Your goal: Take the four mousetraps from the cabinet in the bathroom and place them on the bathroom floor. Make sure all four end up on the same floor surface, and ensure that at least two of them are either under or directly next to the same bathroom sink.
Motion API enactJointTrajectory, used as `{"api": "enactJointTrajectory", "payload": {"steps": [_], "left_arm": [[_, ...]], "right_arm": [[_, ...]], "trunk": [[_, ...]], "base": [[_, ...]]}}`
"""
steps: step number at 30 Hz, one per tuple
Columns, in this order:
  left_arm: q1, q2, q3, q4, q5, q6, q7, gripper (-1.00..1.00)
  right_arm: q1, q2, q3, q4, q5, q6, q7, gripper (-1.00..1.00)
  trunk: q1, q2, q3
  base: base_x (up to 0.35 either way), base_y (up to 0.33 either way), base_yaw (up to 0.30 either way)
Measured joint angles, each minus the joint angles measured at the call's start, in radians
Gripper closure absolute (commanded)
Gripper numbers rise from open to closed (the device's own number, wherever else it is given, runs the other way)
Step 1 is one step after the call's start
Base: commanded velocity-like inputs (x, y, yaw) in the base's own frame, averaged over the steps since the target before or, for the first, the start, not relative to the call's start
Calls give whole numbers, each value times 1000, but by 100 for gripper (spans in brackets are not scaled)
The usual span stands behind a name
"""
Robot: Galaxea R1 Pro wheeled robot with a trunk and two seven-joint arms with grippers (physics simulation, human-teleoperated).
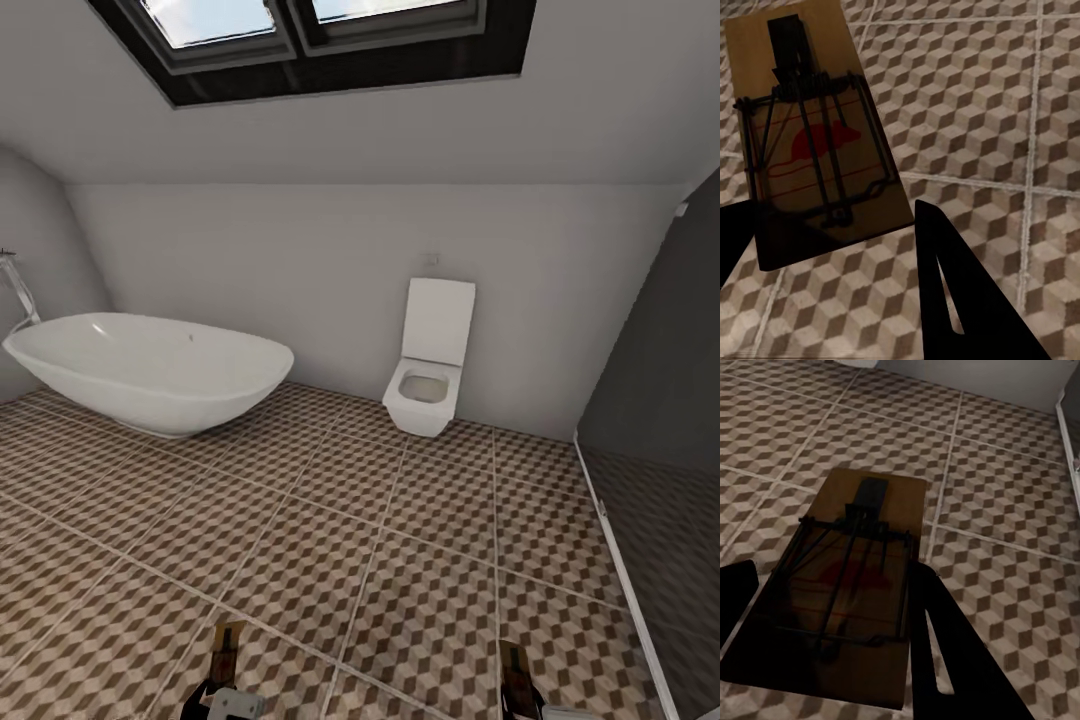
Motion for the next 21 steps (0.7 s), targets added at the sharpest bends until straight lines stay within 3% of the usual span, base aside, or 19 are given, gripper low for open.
{"api": "enactJointTrajectory", "payload": {"steps": [21], "left_arm": [[0,0,0,0,0,0,0,100]], "right_arm": [[-1,0,0,1,0,1,0,100]], "trunk": [[0,0,0]], "base": [[0,0,138]]}}
